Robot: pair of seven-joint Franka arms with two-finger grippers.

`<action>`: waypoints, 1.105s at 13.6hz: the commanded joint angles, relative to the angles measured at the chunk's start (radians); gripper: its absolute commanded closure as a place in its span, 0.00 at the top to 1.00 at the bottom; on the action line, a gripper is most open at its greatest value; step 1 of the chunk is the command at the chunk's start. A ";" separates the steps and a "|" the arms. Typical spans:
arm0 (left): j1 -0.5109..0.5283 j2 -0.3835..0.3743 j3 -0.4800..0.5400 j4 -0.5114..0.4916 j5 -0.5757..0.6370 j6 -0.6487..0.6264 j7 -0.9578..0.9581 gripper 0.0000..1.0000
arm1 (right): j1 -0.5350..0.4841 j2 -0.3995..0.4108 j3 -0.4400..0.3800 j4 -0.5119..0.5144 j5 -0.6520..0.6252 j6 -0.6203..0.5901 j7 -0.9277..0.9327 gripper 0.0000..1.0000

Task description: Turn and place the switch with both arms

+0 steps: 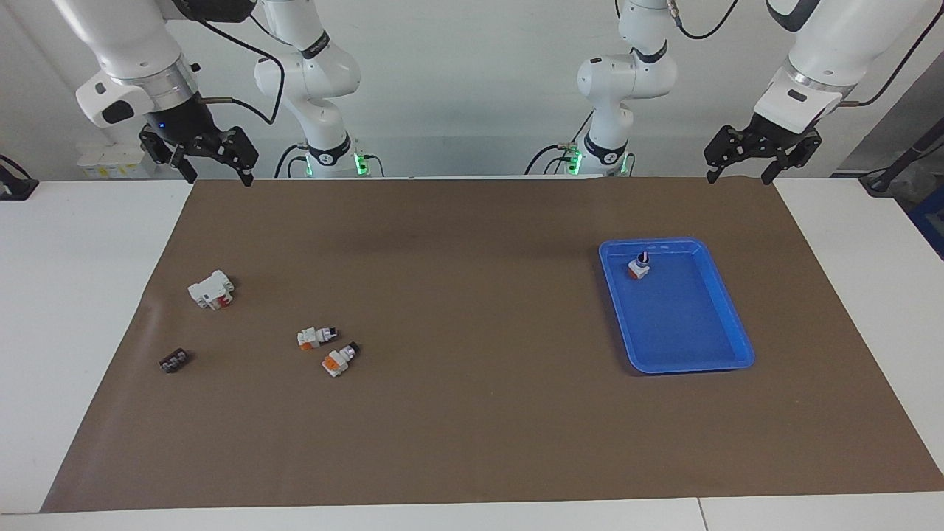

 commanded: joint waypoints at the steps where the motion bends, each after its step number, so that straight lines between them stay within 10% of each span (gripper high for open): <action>1: 0.005 -0.023 -0.002 -0.024 -0.011 0.001 -0.004 1.00 | -0.005 -0.024 0.003 -0.032 -0.006 0.023 0.003 1.00; 15: 0.019 -0.026 -0.002 -0.035 -0.011 0.002 -0.007 1.00 | 0.007 -0.027 0.009 -0.107 0.010 0.109 -0.080 1.00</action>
